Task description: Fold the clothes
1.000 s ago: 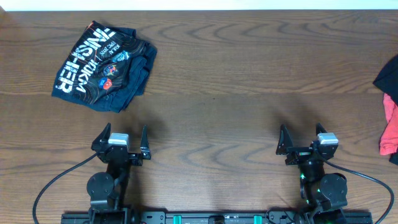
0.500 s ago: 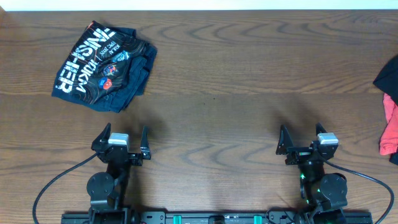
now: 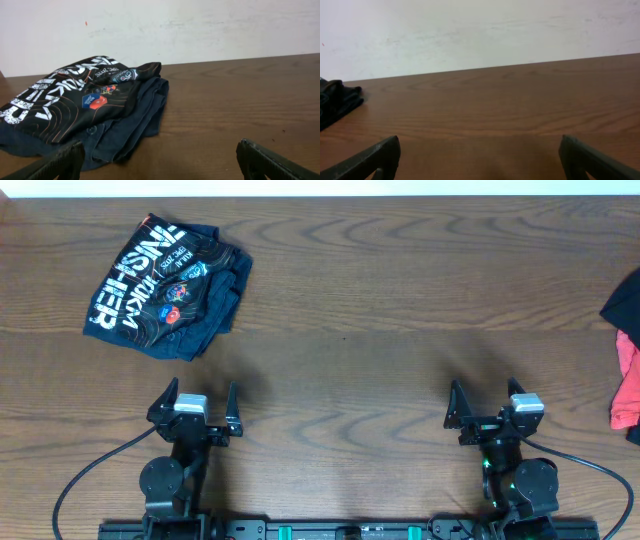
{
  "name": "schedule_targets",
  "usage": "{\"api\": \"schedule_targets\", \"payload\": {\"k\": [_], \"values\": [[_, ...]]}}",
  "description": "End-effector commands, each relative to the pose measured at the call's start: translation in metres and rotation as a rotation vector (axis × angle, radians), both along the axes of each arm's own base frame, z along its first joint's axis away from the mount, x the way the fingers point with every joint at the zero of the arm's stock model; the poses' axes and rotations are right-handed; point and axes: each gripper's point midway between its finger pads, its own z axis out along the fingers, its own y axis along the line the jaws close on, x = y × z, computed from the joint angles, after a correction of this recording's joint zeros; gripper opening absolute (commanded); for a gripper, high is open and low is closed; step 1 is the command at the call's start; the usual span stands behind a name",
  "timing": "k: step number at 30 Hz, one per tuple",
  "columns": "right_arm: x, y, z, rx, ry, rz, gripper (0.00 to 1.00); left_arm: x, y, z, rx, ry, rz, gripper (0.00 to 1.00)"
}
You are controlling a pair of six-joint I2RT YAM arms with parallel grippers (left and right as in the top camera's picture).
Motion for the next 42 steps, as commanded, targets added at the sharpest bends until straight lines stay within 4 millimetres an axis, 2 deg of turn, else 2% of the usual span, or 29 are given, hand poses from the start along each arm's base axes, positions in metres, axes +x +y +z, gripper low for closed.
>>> {"api": "schedule_targets", "payload": {"k": [1,8,20,22,25,28,32,33,36,42], "values": [[0.000,-0.001,-0.001,0.015,0.003,-0.004,0.99,-0.001,-0.003,-0.016,0.003,0.053,-0.018,0.98],[0.000,0.002,-0.002,0.016,0.005,0.015,0.99,-0.001,-0.005,-0.016,-0.007,0.054,-0.025,0.98],[-0.003,0.018,-0.005,0.035,0.020,0.106,0.99,-0.001,-0.005,-0.019,-0.267,0.099,0.009,0.98],[-0.003,0.022,-0.004,0.037,0.017,0.131,0.99,-0.003,-0.017,-0.010,-0.307,0.094,-0.056,0.98],[-0.010,0.041,0.008,0.046,-0.007,0.248,0.99,-0.010,-0.035,0.019,-0.351,0.065,-0.168,0.98],[-0.018,0.054,0.030,0.046,-0.039,0.331,0.99,-0.014,-0.031,0.043,-0.364,0.066,-0.140,0.98],[-0.018,0.050,0.057,-0.017,-0.035,0.314,0.99,-0.013,-0.017,0.058,-0.272,0.152,-0.054,0.98],[-0.015,0.048,0.065,-0.018,-0.009,0.301,0.99,-0.011,-0.014,0.064,-0.249,0.203,-0.034,0.98],[-0.004,0.051,0.073,-0.021,0.084,0.302,0.99,-0.003,-0.013,0.075,-0.249,0.328,-0.014,0.98],[0.038,0.054,0.057,-0.030,0.442,0.284,0.99,0.019,-0.013,0.093,-0.259,0.651,0.025,0.98]]}}
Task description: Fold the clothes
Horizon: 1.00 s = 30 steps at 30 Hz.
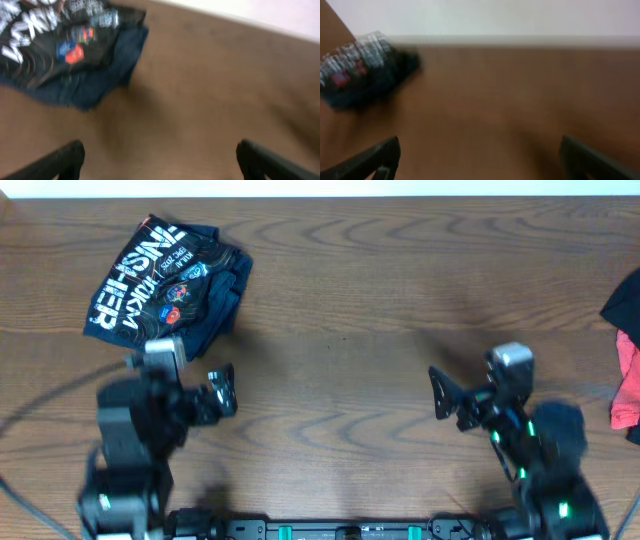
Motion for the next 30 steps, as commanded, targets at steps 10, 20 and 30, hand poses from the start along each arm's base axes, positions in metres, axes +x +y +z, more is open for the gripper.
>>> {"api": "schedule_targets", "payload": {"k": [10,20,30], "values": [[0.098,-0.041,-0.019,-0.086,0.511,-0.136,0.99,0.034,-0.005,0.009,-0.014,0.324,-0.037,0.98],[0.168,-0.155,-0.022,0.023,0.551,-0.438,0.99,0.037,-0.011,0.005,-0.043,0.338,-0.063,0.98],[0.183,-0.311,-0.087,0.073,0.608,-0.834,0.80,0.037,-0.011,0.006,-0.043,0.336,-0.063,0.98]]}}
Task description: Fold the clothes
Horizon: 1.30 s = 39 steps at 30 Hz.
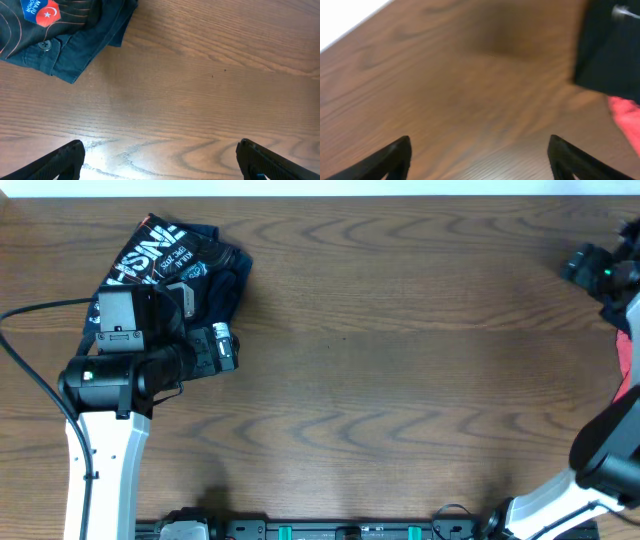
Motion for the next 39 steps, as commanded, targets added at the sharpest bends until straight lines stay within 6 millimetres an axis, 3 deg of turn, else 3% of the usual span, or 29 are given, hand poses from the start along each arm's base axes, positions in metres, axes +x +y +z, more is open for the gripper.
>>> {"api": "schedule_targets", "payload": {"k": [1,6,13,26,32,37,39], "values": [[-0.007,-0.040,-0.026,-0.022,0.048,-0.123,0.79,0.002,-0.003,0.007,-0.005,-0.021,-0.016,0.98],[-0.014,-0.075,-0.065,-0.058,0.106,-0.201,0.79,0.002,-0.003,0.007,-0.006,-0.021,-0.016,0.98],[-0.016,-0.095,-0.106,-0.159,0.196,-0.182,0.77,0.000,-0.003,0.006,-0.006,-0.013,-0.017,0.98],[-0.003,-0.113,-0.132,-0.225,0.175,-0.204,0.75,-0.010,-0.003,0.001,-0.010,0.035,-0.013,0.98],[0.000,-0.111,-0.158,-0.208,0.188,-0.193,0.72,-0.010,-0.003,0.001,-0.013,0.037,-0.008,0.98],[-0.004,-0.111,-0.167,-0.210,0.214,-0.198,0.47,-0.010,-0.004,0.001,-0.022,0.040,0.000,0.98],[-0.004,-0.112,-0.165,-0.214,0.213,-0.199,0.21,-0.010,-0.004,0.001,-0.022,0.040,0.000,0.98]]}}
